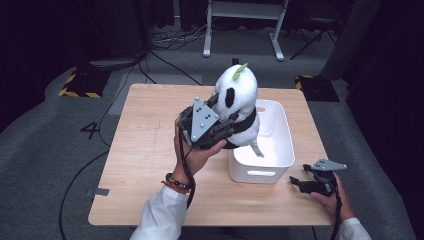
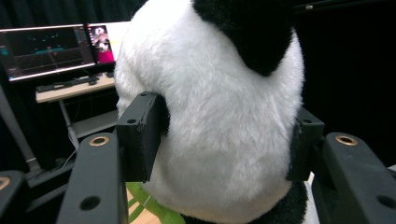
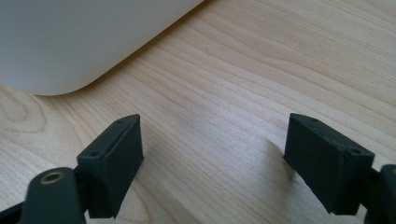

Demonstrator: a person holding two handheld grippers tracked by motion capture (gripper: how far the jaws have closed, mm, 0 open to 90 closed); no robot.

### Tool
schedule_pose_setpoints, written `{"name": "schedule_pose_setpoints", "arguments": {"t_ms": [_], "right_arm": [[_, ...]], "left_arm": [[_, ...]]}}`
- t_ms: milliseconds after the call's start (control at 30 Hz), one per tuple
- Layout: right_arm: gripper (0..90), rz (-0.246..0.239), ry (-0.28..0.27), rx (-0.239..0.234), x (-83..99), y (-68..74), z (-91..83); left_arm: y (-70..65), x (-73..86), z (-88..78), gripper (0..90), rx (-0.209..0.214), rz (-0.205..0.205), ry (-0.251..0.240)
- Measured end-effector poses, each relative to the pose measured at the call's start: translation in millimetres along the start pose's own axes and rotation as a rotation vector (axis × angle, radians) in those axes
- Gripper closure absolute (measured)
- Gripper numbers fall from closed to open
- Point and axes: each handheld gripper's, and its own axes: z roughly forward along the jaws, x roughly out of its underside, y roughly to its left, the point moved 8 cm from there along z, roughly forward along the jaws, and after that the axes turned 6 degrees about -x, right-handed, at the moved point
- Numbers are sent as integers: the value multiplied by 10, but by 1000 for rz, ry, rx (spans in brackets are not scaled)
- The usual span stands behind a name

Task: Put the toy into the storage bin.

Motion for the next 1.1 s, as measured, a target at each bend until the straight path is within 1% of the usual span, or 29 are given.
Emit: {"name": "schedule_pose_setpoints", "arguments": {"t_ms": [33, 133, 267, 300, 333, 467, 533, 700, 833, 1000, 1100], "right_arm": [[196, 0, 0, 0, 0, 1, 0], [196, 0, 0, 0, 0, 1, 0], [195, -5, -1, 4, -1, 0, -1], [196, -5, -1, 4, -1, 3, -1], [196, -5, -2, 3, -1, 2, 0], [196, -5, -2, 3, 0, 3, -2], [196, -3, -2, 2, 0, 2, -1], [196, -2, -1, 1, 1, 2, -1], [196, -2, -2, 0, 0, 1, -1], [198, -4, -2, 1, 0, 2, -1], [198, -4, -2, 1, 0, 2, -1]], "left_arm": [[-54, 0, 35, 413, 10, 10, 4], [-153, -8, 97, 412, 33, 18, 8], [-265, -14, 168, 411, 50, 39, 13], [-265, -14, 168, 411, 50, 39, 13], [-326, -18, 211, 411, 62, 42, 16], [-431, -19, 284, 411, 85, 52, 19], [-483, -4, 320, 410, 96, 45, 21], [-588, 33, 407, 409, 117, 57, 32], [-660, 78, 476, 407, 131, 49, 42], [-708, 131, 543, 405, 141, 40, 53], [-752, 195, 599, 404, 147, 36, 65]]}}
